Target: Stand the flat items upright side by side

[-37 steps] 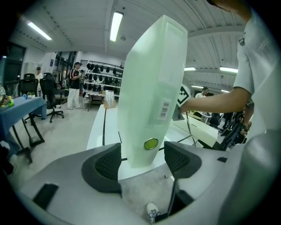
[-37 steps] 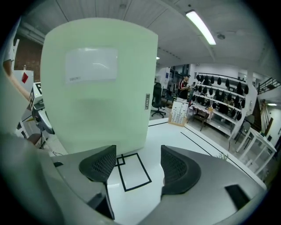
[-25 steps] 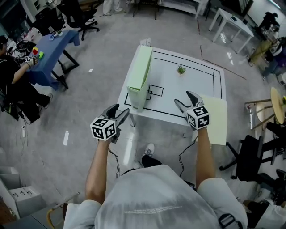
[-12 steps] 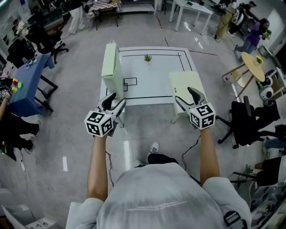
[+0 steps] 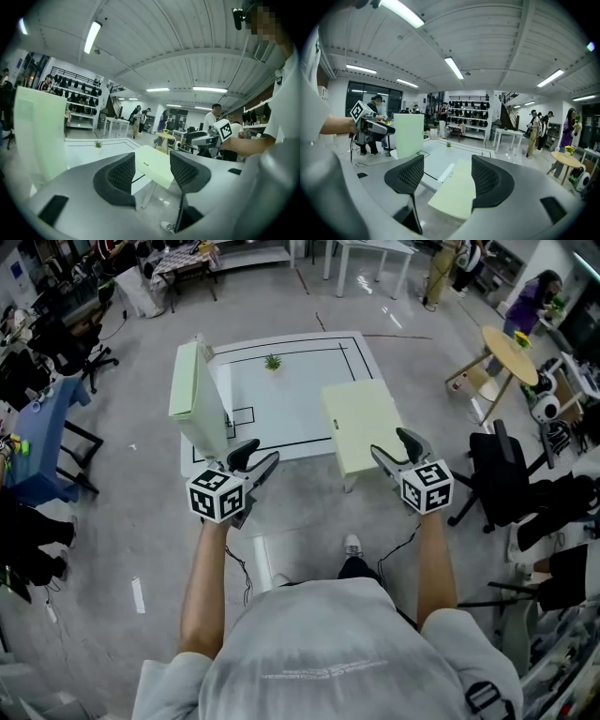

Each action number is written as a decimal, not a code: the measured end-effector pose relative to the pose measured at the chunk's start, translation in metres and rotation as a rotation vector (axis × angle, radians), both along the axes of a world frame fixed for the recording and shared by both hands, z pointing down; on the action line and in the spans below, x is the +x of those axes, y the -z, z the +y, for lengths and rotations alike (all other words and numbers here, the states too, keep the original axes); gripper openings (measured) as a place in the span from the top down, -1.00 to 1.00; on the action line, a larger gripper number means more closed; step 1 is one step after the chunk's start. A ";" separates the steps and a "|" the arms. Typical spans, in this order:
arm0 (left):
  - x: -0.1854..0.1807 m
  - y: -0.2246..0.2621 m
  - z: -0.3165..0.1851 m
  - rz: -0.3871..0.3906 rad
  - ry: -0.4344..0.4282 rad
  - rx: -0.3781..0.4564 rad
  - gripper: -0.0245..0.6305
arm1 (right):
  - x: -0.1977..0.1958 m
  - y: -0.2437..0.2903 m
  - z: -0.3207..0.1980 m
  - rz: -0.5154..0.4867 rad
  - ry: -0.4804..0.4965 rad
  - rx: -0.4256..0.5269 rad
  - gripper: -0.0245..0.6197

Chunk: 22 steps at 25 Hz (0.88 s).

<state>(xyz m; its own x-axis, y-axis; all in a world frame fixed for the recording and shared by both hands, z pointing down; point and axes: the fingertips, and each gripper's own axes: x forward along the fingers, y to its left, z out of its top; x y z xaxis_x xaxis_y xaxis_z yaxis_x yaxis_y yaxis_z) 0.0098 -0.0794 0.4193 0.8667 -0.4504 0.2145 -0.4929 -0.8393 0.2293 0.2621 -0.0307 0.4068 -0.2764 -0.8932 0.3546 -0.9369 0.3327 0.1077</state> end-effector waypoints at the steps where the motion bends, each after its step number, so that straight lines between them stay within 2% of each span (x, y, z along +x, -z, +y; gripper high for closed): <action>1: 0.012 -0.005 -0.002 0.002 -0.013 -0.022 0.17 | 0.010 -0.006 -0.001 -0.005 -0.003 -0.016 -0.11; 7: 0.095 -0.041 -0.022 0.053 -0.059 -0.214 0.10 | 0.080 -0.037 -0.021 -0.050 -0.008 -0.112 -0.11; 14: 0.165 -0.107 -0.038 0.068 -0.030 -0.438 0.01 | 0.148 -0.085 -0.048 -0.121 0.011 -0.244 -0.11; 19: 0.196 -0.158 -0.037 0.047 -0.025 -0.580 -0.05 | 0.173 -0.129 -0.061 -0.220 0.065 -0.371 -0.14; 22: 0.213 -0.176 -0.030 0.084 -0.048 -0.669 -0.07 | 0.179 -0.154 -0.066 -0.271 0.109 -0.447 -0.17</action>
